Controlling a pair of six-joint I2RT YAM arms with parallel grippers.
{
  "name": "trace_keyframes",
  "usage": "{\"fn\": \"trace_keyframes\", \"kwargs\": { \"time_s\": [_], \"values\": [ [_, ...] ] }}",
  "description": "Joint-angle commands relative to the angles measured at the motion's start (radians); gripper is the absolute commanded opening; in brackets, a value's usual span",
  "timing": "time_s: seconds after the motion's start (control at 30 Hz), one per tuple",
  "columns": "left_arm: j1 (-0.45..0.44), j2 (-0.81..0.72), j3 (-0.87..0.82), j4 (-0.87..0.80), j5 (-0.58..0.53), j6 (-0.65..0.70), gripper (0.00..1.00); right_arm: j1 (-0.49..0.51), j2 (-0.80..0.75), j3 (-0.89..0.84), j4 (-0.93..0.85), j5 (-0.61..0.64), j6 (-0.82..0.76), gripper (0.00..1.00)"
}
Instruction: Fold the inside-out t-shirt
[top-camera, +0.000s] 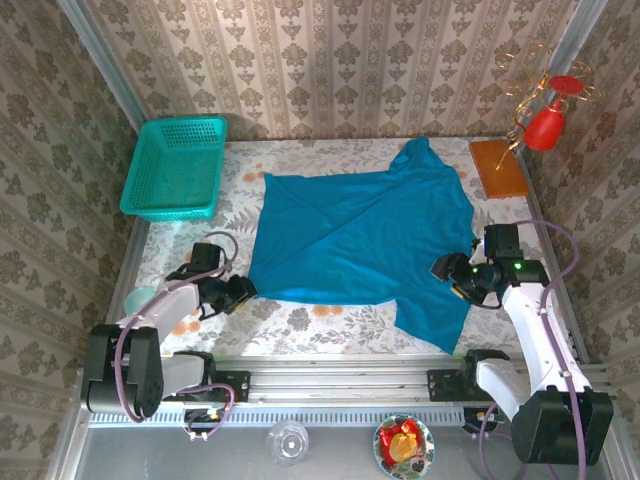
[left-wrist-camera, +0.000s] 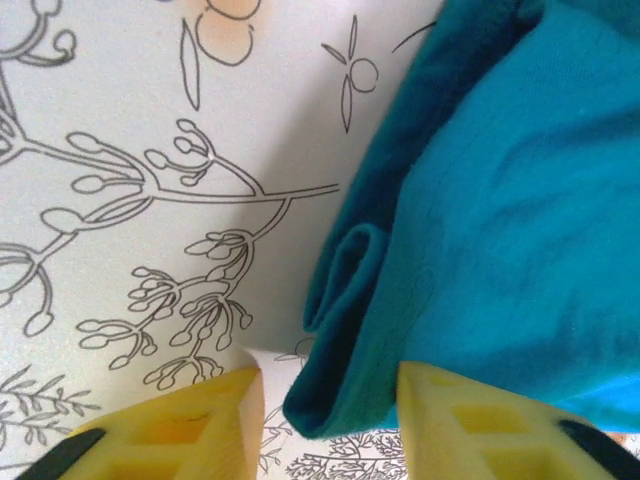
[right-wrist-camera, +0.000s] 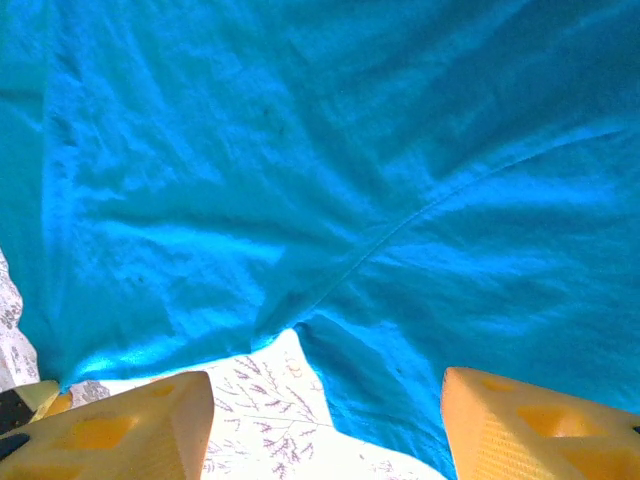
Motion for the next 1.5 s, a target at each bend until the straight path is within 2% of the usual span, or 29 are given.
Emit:
{"fn": "trace_keyframes", "kwargs": {
  "time_s": [0.0, 0.17, 0.37, 0.53, 0.6, 0.7, 0.8, 0.9, 1.13, 1.47],
  "values": [
    [0.002, -0.026, -0.005, 0.084, 0.040, -0.029, 0.32, -0.001, -0.021, 0.028, -0.054, 0.019, 0.008, 0.63],
    [0.006, -0.060, 0.005, 0.085, 0.031, -0.016, 0.24, 0.000, -0.044, 0.003, -0.086, 0.035, 0.031, 0.62],
    [0.007, -0.054, 0.007, 0.083, 0.046, -0.005, 0.18, 0.000, -0.088, -0.045, -0.167, 0.155, 0.106, 0.63],
    [0.007, -0.054, 0.007, 0.081, 0.046, 0.005, 0.07, 0.007, -0.109, -0.032, -0.314, 0.376, 0.298, 0.62],
    [0.007, -0.054, 0.007, 0.080, 0.046, 0.007, 0.05, 0.007, -0.122, -0.053, -0.340, 0.403, 0.353, 0.60],
    [0.008, -0.053, 0.004, 0.084, 0.048, 0.007, 0.03, 0.007, -0.135, -0.114, -0.323, 0.374, 0.418, 0.55],
    [0.011, -0.051, 0.004, 0.085, 0.051, 0.009, 0.02, 0.009, -0.121, -0.187, -0.264, 0.285, 0.472, 0.50],
    [0.014, -0.052, 0.004, 0.084, 0.056, 0.012, 0.01, 0.020, -0.094, -0.253, -0.191, 0.217, 0.513, 0.41],
    [0.031, -0.050, 0.011, 0.081, 0.065, 0.015, 0.00, 0.041, -0.042, -0.262, -0.172, 0.224, 0.575, 0.39],
    [0.059, -0.061, 0.029, 0.056, 0.073, 0.022, 0.00, 0.063, -0.002, -0.269, -0.237, 0.215, 0.706, 0.37]
  ]
}}
